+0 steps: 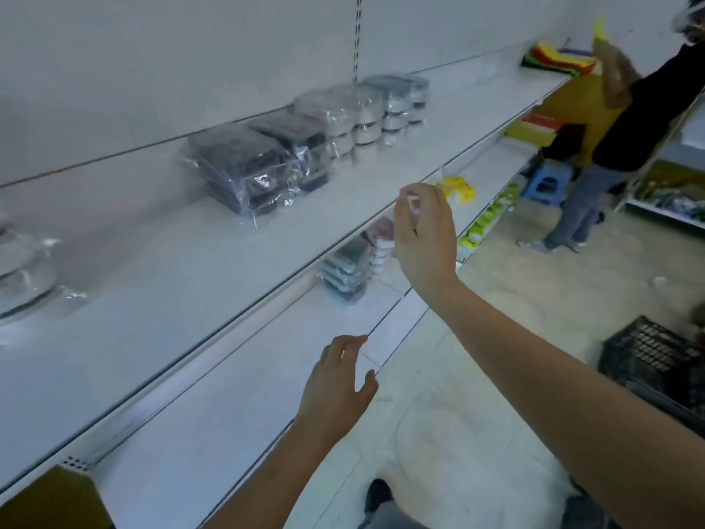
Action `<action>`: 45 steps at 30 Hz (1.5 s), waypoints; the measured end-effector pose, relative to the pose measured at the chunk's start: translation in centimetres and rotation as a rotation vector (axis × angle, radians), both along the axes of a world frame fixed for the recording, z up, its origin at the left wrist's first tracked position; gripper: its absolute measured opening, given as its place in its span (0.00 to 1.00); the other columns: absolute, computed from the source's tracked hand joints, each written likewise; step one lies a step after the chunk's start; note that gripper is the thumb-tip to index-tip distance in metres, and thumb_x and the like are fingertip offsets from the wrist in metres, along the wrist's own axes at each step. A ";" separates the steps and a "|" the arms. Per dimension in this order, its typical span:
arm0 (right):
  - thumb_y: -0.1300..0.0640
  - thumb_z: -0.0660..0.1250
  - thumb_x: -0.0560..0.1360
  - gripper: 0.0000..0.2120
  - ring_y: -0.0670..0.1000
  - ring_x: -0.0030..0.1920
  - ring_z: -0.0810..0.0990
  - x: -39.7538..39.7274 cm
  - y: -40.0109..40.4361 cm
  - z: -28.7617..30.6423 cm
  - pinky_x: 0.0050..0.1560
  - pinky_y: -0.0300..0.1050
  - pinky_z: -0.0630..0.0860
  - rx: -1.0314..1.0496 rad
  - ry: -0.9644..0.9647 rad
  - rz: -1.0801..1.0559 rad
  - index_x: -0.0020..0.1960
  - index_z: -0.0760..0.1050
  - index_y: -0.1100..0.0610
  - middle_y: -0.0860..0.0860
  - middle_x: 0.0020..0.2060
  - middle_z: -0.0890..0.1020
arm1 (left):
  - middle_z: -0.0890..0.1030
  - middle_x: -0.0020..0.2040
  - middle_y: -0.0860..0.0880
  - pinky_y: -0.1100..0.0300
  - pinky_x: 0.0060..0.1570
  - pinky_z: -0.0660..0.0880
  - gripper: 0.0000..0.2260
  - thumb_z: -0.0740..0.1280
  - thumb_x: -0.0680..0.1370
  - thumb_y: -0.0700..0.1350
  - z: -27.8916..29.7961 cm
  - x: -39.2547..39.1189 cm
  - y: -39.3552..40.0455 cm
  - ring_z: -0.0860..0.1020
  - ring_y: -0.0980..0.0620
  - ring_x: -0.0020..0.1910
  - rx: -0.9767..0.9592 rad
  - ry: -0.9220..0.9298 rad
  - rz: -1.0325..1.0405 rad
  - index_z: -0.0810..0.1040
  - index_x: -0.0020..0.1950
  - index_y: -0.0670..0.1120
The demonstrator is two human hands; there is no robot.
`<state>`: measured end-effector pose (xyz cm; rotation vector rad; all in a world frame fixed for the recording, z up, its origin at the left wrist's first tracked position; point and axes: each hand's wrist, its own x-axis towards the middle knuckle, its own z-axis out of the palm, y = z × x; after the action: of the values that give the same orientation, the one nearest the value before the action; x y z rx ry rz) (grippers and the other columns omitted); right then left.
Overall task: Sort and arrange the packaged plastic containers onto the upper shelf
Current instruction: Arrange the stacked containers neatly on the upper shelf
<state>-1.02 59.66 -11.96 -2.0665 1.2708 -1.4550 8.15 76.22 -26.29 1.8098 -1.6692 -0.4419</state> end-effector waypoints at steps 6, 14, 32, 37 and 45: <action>0.51 0.57 0.79 0.15 0.56 0.55 0.76 -4.4 -8.3 -5.8 0.49 0.51 0.75 0.144 0.049 -0.077 0.59 0.75 0.58 0.53 0.54 0.77 | 0.70 0.70 0.54 0.63 0.59 0.71 0.24 0.65 0.81 0.51 -3.7 -1.6 -4.9 0.71 0.56 0.65 0.134 0.037 0.072 0.66 0.76 0.51; 0.56 0.61 0.80 0.14 0.62 0.54 0.75 -4.7 -24.1 -16.4 0.44 0.47 0.69 0.378 0.190 0.055 0.61 0.73 0.64 0.61 0.55 0.76 | 0.70 0.71 0.48 0.55 0.64 0.72 0.24 0.67 0.80 0.49 -7.3 -1.9 -20.5 0.72 0.50 0.68 0.299 0.148 0.365 0.68 0.75 0.47; 0.54 0.61 0.81 0.22 0.58 0.56 0.78 3.1 -39.8 -29.2 0.51 0.52 0.80 0.295 0.471 0.435 0.73 0.69 0.60 0.58 0.65 0.75 | 0.74 0.70 0.41 0.45 0.64 0.75 0.35 0.62 0.76 0.67 -16.0 5.2 -41.7 0.76 0.42 0.65 0.378 0.812 1.205 0.64 0.76 0.47; 0.56 0.58 0.83 0.25 0.57 0.49 0.79 6.4 -36.6 -30.3 0.50 0.48 0.76 0.478 0.513 0.662 0.78 0.61 0.62 0.59 0.51 0.80 | 0.78 0.61 0.48 0.49 0.66 0.74 0.22 0.57 0.81 0.63 -16.2 5.2 -43.2 0.76 0.47 0.59 0.345 0.867 1.156 0.76 0.62 0.47; 0.61 0.61 0.82 0.11 0.49 0.45 0.79 5.1 -34.9 -28.5 0.47 0.39 0.75 0.640 0.132 0.611 0.61 0.75 0.64 0.54 0.49 0.82 | 0.83 0.53 0.50 0.60 0.48 0.72 0.17 0.61 0.81 0.60 -13.1 3.4 -41.1 0.79 0.54 0.50 0.158 0.881 1.140 0.80 0.57 0.49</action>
<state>4.08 24.81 -40.48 -1.8640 0.8617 -0.5570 11.52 35.14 -39.39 1.9103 0.0545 -0.6775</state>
